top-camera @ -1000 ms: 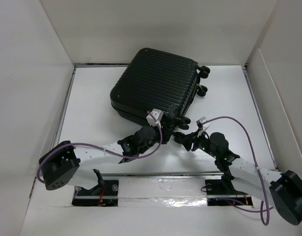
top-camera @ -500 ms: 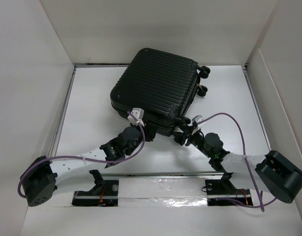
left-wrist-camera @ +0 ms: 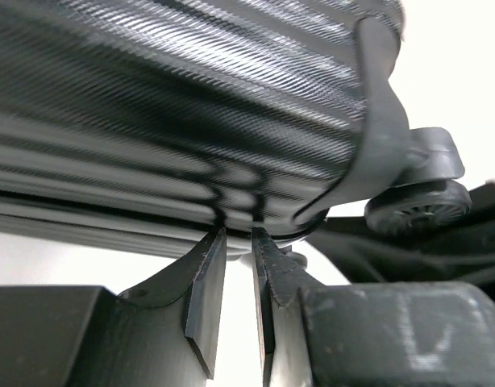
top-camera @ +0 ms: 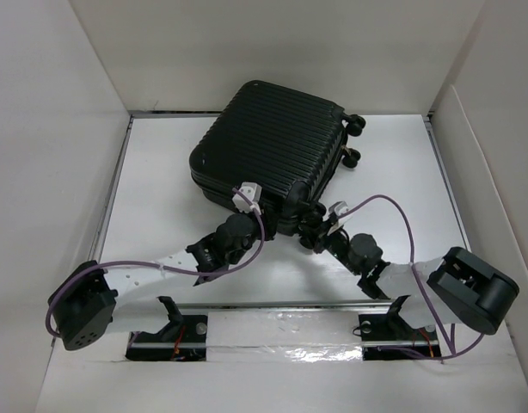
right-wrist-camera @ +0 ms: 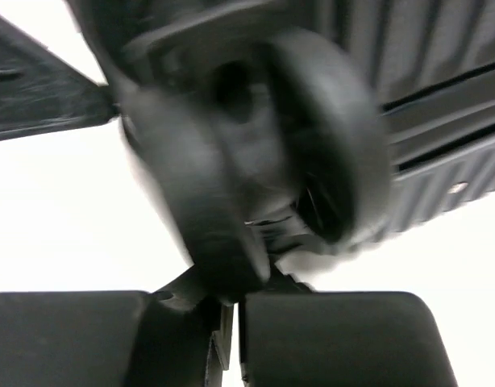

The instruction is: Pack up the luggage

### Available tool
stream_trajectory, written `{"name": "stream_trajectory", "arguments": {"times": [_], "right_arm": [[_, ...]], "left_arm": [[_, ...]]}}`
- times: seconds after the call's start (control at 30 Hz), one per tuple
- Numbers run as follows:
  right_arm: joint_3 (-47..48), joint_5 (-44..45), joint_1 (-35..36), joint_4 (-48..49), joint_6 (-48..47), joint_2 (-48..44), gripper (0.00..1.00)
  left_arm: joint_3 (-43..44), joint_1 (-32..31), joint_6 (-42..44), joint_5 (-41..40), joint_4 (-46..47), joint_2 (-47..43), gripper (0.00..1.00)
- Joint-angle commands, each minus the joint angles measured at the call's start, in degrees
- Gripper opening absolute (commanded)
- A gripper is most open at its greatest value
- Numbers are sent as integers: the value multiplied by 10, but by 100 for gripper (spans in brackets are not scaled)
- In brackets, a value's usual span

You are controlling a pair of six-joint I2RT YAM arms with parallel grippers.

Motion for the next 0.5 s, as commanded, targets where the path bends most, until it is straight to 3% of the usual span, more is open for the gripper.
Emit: {"name": "stream_trajectory", "arguments": {"times": [0.0, 0.13, 0.3, 0.47], "right_arm": [[14, 34, 35, 104, 7, 6, 2], [-9, 84, 65, 120, 29, 8, 0], [-9, 162, 167, 96, 30, 1, 0], [54, 287, 270, -15, -1, -5, 0]], "left_arm": [[45, 3, 22, -3, 64, 16, 16], [65, 3, 35, 2, 84, 41, 17], [107, 8, 43, 13, 89, 79, 17], [136, 8, 36, 39, 91, 101, 16]]}}
